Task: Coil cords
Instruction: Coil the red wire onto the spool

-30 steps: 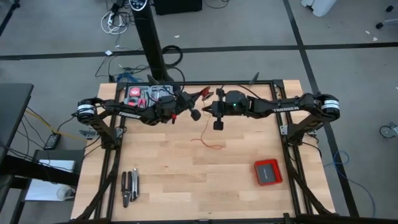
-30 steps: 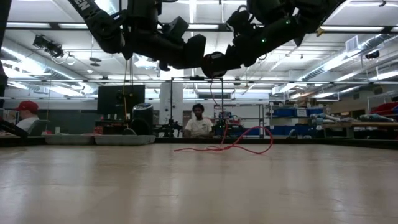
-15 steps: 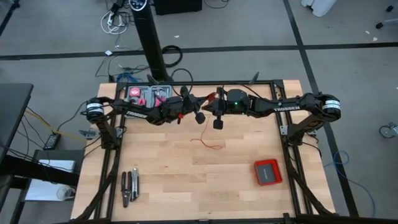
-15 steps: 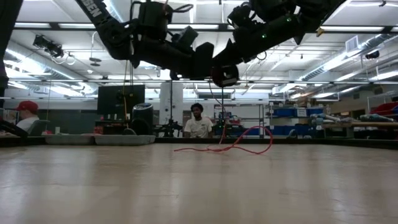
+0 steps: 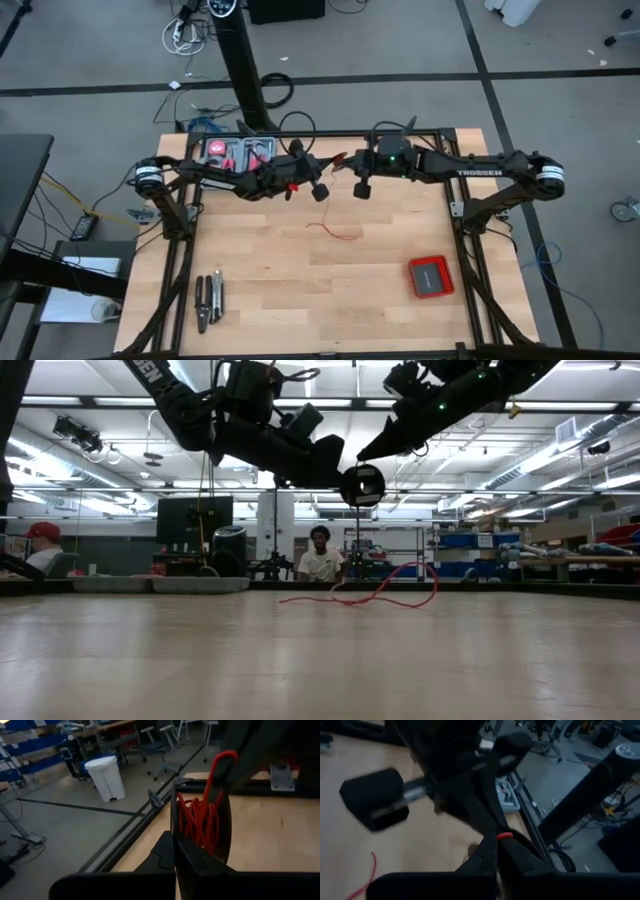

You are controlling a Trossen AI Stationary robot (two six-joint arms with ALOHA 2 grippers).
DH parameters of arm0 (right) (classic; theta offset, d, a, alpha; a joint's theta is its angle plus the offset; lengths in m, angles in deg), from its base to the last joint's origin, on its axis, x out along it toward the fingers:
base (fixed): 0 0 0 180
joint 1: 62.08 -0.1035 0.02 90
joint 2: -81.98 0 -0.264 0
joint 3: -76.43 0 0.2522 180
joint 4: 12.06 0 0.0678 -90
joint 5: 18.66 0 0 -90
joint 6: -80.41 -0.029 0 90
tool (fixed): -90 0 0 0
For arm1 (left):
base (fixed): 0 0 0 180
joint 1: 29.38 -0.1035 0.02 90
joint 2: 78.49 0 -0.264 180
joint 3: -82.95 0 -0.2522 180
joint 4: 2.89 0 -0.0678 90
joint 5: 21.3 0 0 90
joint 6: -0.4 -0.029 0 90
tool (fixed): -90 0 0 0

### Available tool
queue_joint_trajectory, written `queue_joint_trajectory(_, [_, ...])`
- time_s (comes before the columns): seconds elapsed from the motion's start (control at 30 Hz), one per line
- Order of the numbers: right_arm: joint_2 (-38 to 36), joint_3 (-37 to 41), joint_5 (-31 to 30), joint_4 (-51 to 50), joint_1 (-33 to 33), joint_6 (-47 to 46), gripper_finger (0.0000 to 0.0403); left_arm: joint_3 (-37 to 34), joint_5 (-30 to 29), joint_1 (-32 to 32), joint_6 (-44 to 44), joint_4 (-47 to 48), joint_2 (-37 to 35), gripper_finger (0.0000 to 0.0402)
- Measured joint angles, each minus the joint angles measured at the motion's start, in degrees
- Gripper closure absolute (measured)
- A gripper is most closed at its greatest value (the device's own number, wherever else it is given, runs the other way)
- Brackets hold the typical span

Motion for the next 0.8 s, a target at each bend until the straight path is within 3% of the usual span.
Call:
queue_joint_trajectory(0.3, [-1.01,-0.02,0.15,-3.78,2.69,0.46,0.0377,0.26,-0.05,0.11,-4.09,8.58,-4.51,0.0401])
queue_joint_trajectory(0.8, [-1.73,0.00,-3.27,-7.91,3.08,1.61,0.0374,0.26,-1.01,-0.24,-6.60,16.00,-9.15,0.0401])
